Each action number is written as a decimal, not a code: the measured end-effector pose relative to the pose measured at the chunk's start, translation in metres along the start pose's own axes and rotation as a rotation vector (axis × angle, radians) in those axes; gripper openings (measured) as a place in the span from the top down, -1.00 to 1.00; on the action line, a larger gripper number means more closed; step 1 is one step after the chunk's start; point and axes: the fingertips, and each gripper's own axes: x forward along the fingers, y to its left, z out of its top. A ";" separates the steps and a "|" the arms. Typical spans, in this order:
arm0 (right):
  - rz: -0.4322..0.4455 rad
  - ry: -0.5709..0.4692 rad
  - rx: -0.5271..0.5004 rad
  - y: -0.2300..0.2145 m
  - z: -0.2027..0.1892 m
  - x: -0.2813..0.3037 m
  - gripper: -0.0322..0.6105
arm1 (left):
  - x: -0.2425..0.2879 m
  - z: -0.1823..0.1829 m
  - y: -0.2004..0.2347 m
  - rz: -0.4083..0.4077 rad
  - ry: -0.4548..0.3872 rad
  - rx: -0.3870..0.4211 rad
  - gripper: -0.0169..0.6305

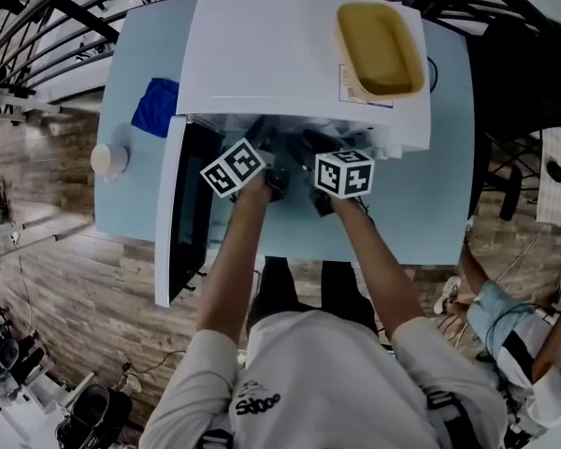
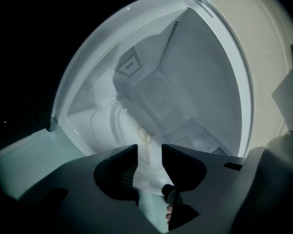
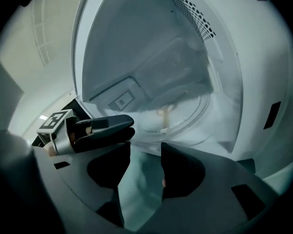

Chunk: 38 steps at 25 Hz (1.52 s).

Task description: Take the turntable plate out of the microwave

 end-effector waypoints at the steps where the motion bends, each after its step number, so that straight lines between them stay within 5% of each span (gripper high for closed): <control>1: 0.001 -0.007 0.003 -0.001 0.001 0.000 0.35 | -0.001 -0.001 0.003 0.028 0.001 0.039 0.43; 4: 0.000 -0.015 0.013 -0.006 0.002 -0.001 0.35 | -0.006 0.003 0.014 0.116 -0.014 0.160 0.31; 7: 0.003 -0.019 0.023 -0.008 0.002 -0.001 0.34 | -0.006 0.006 0.021 0.151 -0.015 0.182 0.24; 22: 0.020 -0.050 0.108 -0.013 0.009 0.005 0.28 | 0.000 0.019 0.020 0.031 -0.126 -0.202 0.17; 38: 0.102 -0.165 0.442 -0.013 0.016 0.010 0.29 | -0.004 0.023 0.000 -0.096 -0.177 -0.242 0.15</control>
